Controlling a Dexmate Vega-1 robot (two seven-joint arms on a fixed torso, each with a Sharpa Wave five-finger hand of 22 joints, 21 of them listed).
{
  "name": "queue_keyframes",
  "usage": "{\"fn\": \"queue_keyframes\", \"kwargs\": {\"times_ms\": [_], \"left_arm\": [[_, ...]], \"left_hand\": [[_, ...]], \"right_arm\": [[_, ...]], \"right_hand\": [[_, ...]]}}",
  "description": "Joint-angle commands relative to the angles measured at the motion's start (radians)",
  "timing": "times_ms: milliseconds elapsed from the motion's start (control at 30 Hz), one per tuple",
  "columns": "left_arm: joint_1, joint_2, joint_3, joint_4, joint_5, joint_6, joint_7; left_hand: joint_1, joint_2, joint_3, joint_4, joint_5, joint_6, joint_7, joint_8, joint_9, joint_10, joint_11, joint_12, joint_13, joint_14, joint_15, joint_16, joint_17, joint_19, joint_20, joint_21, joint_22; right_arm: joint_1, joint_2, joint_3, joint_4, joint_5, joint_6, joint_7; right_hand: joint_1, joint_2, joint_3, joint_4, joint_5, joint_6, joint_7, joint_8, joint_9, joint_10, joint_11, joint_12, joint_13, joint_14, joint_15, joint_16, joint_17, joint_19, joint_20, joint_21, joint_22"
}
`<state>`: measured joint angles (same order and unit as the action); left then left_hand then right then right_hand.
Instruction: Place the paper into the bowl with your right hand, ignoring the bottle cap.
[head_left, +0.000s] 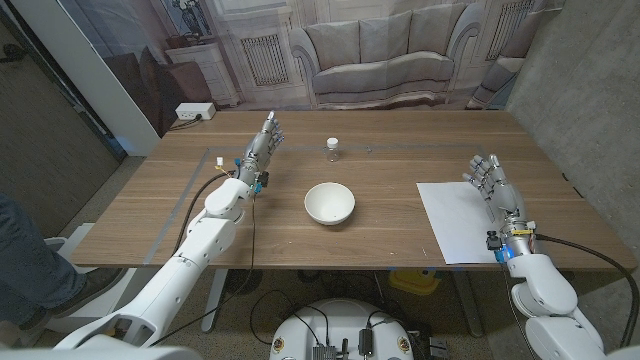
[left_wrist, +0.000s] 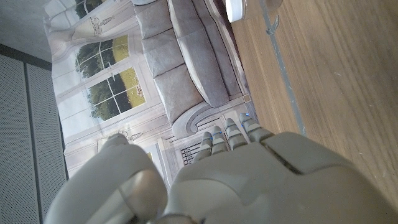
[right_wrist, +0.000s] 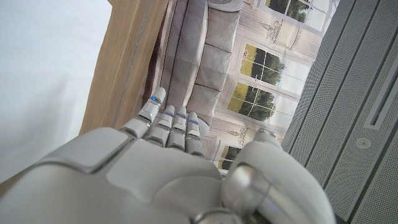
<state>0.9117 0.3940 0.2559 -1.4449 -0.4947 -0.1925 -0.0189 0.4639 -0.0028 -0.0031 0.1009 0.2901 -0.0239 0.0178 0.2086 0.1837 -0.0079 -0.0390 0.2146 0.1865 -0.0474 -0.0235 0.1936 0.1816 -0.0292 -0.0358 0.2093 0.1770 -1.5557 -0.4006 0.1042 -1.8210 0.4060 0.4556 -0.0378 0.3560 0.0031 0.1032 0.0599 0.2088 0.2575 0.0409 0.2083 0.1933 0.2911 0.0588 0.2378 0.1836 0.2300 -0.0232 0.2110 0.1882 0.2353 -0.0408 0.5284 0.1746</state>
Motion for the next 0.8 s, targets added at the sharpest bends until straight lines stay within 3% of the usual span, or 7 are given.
{"fn": "queue_keyframes", "kwargs": {"times_ms": [33,367,800], "left_arm": [[-0.007,-0.006,0.004,0.009,0.006,0.002,0.001],[-0.009,-0.011,0.0,0.017,0.006,0.001,0.002],[-0.018,-0.014,-0.003,0.034,0.003,0.007,-0.016]], "left_hand": [[0.006,-0.001,-0.004,0.001,0.006,0.005,0.002,-0.001,0.004,0.008,-0.005,-0.002,0.002,0.004,-0.005,-0.002,0.002,0.005,-0.073,0.0,0.003],[0.006,0.0,-0.005,0.001,0.006,0.005,0.0,-0.002,0.004,0.008,-0.006,-0.003,0.002,0.003,-0.004,-0.003,0.002,0.003,-0.07,-0.002,0.003],[0.006,0.001,-0.008,0.002,0.006,0.008,0.0,-0.003,0.004,0.009,-0.009,-0.004,0.002,0.003,-0.002,-0.004,0.002,-0.001,-0.061,-0.004,0.003]], "right_arm": [[-0.017,0.002,-0.002,0.003,-0.026,0.019,-0.026],[-0.016,0.002,-0.008,0.007,-0.059,0.026,-0.06],[-0.027,-0.001,-0.02,-0.003,-0.111,0.033,-0.108]], "right_hand": [[0.0,0.006,0.005,-0.008,-0.001,0.015,-0.003,0.003,0.001,0.014,-0.002,0.007,0.006,0.015,-0.007,0.004,0.002,0.021,-0.06,-0.004,0.002],[0.003,0.005,0.004,-0.011,-0.001,0.021,-0.007,0.004,0.002,0.019,-0.003,0.007,0.006,0.024,-0.013,0.004,0.002,0.031,-0.066,-0.007,0.002],[0.009,0.001,0.002,-0.018,0.0,0.034,-0.017,0.006,0.002,0.028,-0.01,0.008,0.007,0.002,-0.01,-0.009,0.0,0.01,-0.057,-0.027,0.001]]}}
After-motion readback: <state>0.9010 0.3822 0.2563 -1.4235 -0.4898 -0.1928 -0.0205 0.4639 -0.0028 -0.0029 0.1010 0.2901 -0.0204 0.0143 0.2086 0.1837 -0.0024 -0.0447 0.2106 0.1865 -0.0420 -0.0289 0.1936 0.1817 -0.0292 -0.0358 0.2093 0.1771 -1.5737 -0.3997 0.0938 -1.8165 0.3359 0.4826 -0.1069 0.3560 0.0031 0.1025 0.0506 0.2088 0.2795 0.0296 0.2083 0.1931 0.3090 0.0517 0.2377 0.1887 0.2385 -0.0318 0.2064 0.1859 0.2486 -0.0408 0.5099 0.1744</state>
